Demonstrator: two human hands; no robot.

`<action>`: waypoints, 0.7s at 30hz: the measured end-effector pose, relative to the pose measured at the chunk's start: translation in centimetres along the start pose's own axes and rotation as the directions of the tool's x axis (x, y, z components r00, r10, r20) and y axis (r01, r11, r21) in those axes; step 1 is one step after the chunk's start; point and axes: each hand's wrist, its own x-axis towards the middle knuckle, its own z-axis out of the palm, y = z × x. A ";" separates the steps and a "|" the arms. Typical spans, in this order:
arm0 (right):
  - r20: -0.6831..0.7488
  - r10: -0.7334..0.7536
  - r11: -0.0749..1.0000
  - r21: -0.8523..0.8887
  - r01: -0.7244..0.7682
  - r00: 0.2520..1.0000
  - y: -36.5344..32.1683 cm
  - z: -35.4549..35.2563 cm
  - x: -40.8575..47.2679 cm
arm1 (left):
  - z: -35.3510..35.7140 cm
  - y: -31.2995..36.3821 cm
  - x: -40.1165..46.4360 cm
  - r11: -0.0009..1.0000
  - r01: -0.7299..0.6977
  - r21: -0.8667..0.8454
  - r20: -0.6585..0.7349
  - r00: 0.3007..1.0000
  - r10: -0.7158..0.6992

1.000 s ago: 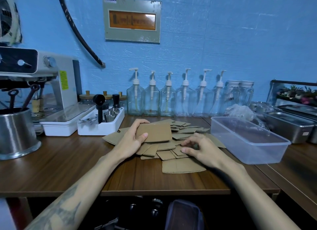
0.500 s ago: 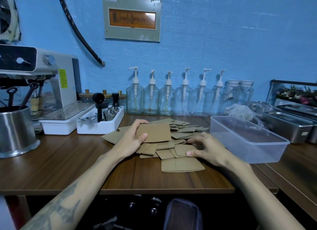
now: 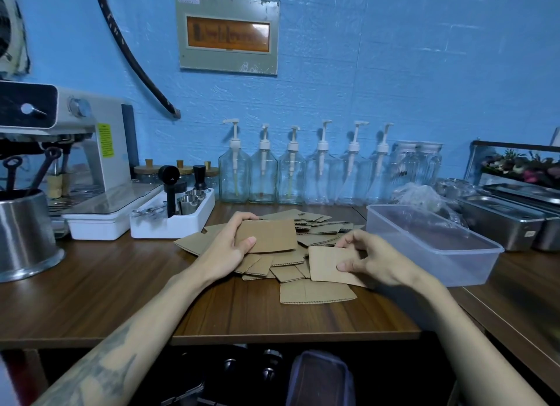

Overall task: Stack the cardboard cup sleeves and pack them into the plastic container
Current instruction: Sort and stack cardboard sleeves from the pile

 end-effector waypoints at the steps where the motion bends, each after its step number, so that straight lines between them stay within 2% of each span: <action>1: -0.009 -0.017 0.999 0.051 0.017 1.000 -0.2 -0.1 0.0 | 0.0 -0.1 0.0 1.000 0.002 0.003 0.003 1.000 -0.002; 6: -0.141 -0.102 0.987 0.106 0.117 0.985 -1.5 0.0 0.7 | 0.0 -0.1 0.1 1.000 0.000 0.014 0.017 1.000 0.000; 11: -0.244 -0.068 0.985 0.141 0.105 0.967 -2.7 1.6 1.8 | 0.0 -0.1 0.0 1.000 0.012 0.011 0.030 0.999 -0.013; 14: -0.289 -0.064 0.941 0.301 0.154 0.955 -3.8 2.6 2.6 | 0.0 -0.2 0.0 1.000 0.013 0.013 0.039 0.999 -0.014; 18: -0.313 -0.055 0.821 0.526 0.222 0.948 -4.8 4.0 3.9 | 0.0 0.0 -0.1 1.000 0.020 0.014 0.044 0.999 -0.021; 21: -0.290 -0.012 0.816 0.551 0.177 0.957 -5.4 5.3 4.4 | 0.1 0.2 -0.2 0.998 0.053 -0.016 0.068 0.996 -0.052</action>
